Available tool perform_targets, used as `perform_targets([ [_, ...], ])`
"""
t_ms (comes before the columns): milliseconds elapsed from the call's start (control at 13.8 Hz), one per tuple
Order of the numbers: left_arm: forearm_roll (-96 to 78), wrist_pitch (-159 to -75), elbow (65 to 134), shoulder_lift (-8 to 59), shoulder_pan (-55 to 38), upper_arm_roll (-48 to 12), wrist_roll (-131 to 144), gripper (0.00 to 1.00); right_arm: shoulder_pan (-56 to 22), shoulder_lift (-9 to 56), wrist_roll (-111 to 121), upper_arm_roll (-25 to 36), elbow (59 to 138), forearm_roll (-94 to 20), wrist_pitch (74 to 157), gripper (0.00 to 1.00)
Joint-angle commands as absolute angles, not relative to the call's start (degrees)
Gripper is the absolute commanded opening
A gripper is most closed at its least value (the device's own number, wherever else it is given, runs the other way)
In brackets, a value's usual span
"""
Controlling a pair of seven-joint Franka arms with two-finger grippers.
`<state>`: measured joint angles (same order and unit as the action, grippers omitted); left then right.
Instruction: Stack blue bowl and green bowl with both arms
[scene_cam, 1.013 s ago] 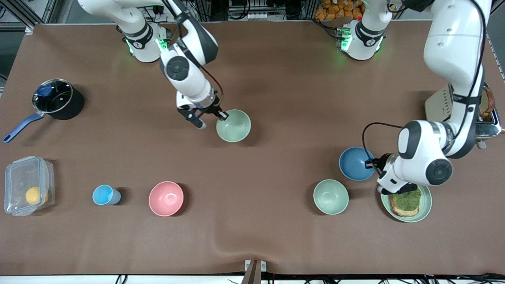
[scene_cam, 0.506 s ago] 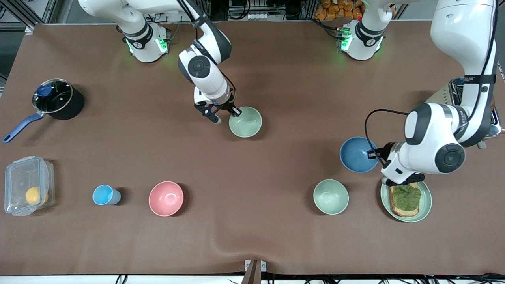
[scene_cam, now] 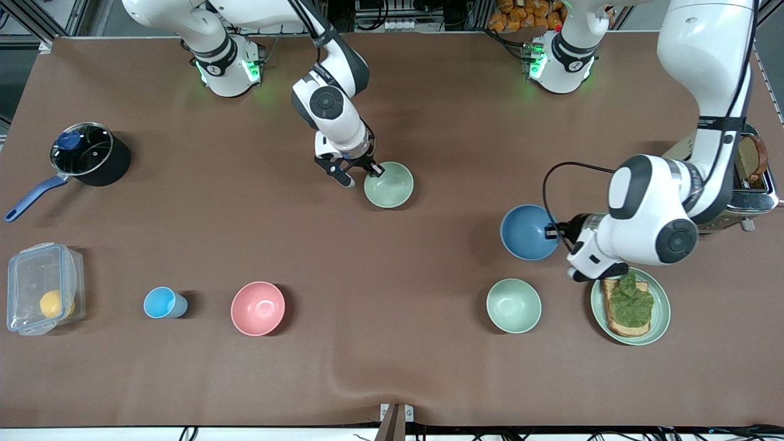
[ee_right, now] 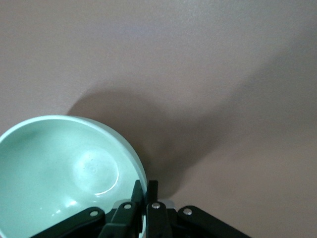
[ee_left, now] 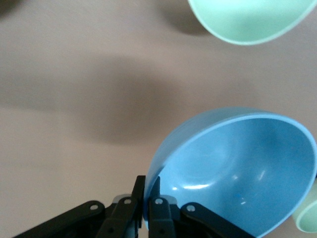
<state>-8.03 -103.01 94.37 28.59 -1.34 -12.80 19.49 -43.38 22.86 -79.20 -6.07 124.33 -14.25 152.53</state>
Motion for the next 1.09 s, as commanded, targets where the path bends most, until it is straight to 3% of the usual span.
perform_targets([
  [0, -9.14, -103.54, 97.29, 26.63, -1.06, -16.16, 22.59, 0.0, -43.95, 22.68, -80.59, -4.57, 124.81, -13.27, 152.93, 0.87],
  [72, -9.14, -103.54, 97.9, 26.2, -0.97, -16.78, 22.67, 0.0, -43.86, 22.59, -80.51, -4.22, 124.63, -13.27, 152.58, 1.0],
  [289, -9.14, -103.89, 98.35, 26.1, -0.97, -16.96, 22.76, 0.0, -40.8, 20.05, -79.55, -4.13, 124.02, -13.36, 148.21, 1.0],
  [506, -9.75, -103.89, 98.35, 25.93, -0.97, -17.66, 22.85, 0.0, -34.12, 19.07, -74.8, -4.39, 119.99, -14.15, 136.96, 1.0],
  [651, -10.37, -103.89, 98.61, 26.01, -1.14, -18.89, 25.03, 0.0, -32.18, 19.77, -74.71, -4.4, 119.09, -15.37, 135.88, 1.0],
  [1013, -10.37, -106.69, 101.51, 26.63, -5.17, -21.01, 30.22, 0.0, -29.18, 22.4, -74.53, -4.31, 118.83, -36.34, 136.58, 1.0],
])
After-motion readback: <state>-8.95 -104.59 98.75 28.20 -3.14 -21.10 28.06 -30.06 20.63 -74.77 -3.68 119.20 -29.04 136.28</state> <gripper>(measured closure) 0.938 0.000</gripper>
